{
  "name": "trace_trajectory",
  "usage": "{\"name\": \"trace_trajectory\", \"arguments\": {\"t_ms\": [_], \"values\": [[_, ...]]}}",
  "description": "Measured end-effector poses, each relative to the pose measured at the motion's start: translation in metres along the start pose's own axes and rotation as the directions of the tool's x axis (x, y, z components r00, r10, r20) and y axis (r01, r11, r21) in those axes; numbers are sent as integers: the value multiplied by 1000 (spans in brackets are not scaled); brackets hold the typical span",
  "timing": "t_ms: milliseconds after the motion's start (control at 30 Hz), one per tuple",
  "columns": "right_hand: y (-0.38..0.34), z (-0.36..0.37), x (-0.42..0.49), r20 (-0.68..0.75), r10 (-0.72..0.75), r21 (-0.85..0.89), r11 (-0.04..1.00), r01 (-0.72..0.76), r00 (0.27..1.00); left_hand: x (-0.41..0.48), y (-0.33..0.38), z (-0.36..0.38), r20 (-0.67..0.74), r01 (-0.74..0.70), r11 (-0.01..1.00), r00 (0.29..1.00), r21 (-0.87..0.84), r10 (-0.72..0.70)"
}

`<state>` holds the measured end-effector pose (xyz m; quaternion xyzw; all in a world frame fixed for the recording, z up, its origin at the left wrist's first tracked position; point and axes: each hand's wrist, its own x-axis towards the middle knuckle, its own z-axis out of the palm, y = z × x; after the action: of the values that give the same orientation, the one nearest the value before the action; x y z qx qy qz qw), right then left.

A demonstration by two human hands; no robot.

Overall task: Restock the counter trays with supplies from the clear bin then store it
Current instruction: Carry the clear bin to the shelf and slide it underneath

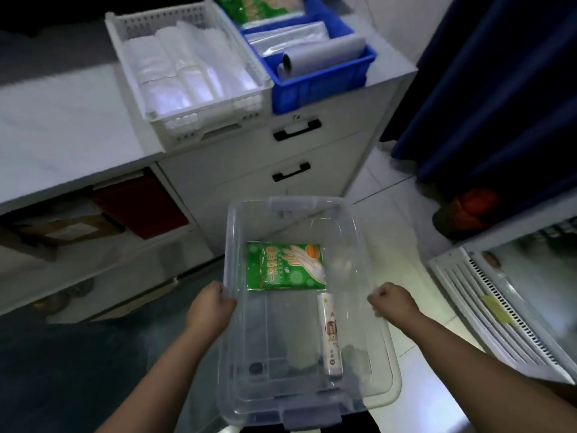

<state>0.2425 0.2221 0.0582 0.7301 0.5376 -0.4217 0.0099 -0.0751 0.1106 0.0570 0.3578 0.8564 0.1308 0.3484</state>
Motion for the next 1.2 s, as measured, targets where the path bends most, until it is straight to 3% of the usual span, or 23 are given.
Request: {"name": "trace_trajectory", "arguments": {"t_ms": [333, 533, 900, 1200], "values": [[97, -177, 58, -198, 66, 286, 958, -7, 978, -6, 234, 76, 59, -223, 971, 974, 91, 218], [129, -279, 96, -358, 110, 366, 930, 30, 927, 6, 355, 120, 121, -333, 939, 939, 85, 322], [99, -395, 180, -527, 159, 427, 899, 98, 835, 84, 510, 132, 120, -457, 888, 886, 58, 448], [27, -466, 266, -596, 269, 474, 878, 61, 756, 197, 637, 111, 173, -626, 772, 776, 106, 606]]}}
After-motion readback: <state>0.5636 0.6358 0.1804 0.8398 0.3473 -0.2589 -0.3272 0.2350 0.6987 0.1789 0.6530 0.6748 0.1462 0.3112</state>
